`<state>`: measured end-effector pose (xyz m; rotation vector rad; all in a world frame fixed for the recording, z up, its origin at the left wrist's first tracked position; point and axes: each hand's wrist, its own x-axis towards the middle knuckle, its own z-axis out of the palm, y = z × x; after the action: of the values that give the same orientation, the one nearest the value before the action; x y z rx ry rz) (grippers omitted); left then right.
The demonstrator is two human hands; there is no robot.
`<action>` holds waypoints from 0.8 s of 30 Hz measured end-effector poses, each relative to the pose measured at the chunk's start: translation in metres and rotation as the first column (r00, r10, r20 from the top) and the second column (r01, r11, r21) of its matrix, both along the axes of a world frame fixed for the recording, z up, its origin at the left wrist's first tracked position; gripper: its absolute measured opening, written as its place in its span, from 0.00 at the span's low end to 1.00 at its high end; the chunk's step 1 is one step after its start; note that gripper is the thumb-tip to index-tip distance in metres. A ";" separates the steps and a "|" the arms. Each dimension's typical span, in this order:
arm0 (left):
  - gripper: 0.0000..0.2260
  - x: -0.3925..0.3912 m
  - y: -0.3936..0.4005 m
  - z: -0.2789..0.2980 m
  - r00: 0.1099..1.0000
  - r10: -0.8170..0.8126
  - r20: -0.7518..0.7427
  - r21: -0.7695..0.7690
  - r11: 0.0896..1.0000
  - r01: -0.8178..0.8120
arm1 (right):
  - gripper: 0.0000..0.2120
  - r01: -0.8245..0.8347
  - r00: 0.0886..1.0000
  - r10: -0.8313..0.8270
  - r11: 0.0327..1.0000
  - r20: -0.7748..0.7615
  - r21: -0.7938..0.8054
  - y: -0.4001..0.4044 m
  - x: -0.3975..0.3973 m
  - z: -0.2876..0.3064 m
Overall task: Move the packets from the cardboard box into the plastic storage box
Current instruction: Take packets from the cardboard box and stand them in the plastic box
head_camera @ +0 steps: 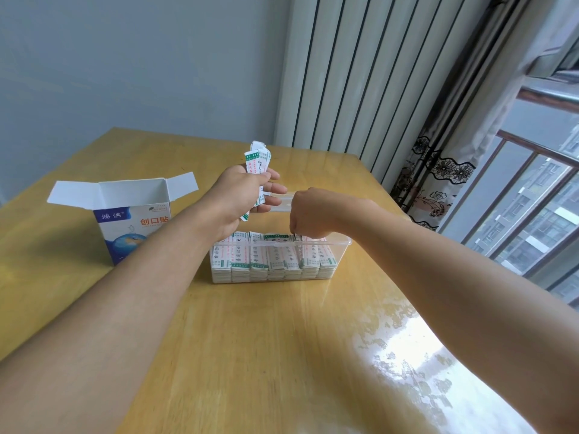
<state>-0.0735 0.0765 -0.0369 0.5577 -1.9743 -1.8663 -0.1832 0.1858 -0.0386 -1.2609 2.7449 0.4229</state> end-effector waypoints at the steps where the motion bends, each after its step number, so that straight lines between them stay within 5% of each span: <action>1: 0.10 0.000 0.000 0.000 1.000 -0.001 0.002 -0.004 1.000 0.001 | 0.07 -0.014 1.000 0.014 1.000 0.009 0.005 -0.001 0.000 0.001; 11: 0.10 0.001 0.002 0.001 1.000 0.002 0.008 -0.016 1.000 -0.002 | 0.19 -0.179 0.983 0.181 0.977 -0.007 0.116 0.007 0.015 0.016; 18: 0.10 0.002 0.001 0.001 1.000 0.007 0.005 -0.013 1.000 -0.007 | 0.19 -0.159 0.987 0.156 0.983 0.039 0.089 0.007 0.017 0.017; 24: 0.10 0.001 0.000 0.000 1.000 0.001 0.009 -0.006 1.000 -0.001 | 0.10 -0.029 0.996 0.030 1.000 0.088 -0.002 -0.001 0.008 0.006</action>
<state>-0.0723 0.0767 -0.0366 0.5658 -1.9839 -1.8599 -0.1749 0.1852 -0.0331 -1.2895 2.6572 0.3597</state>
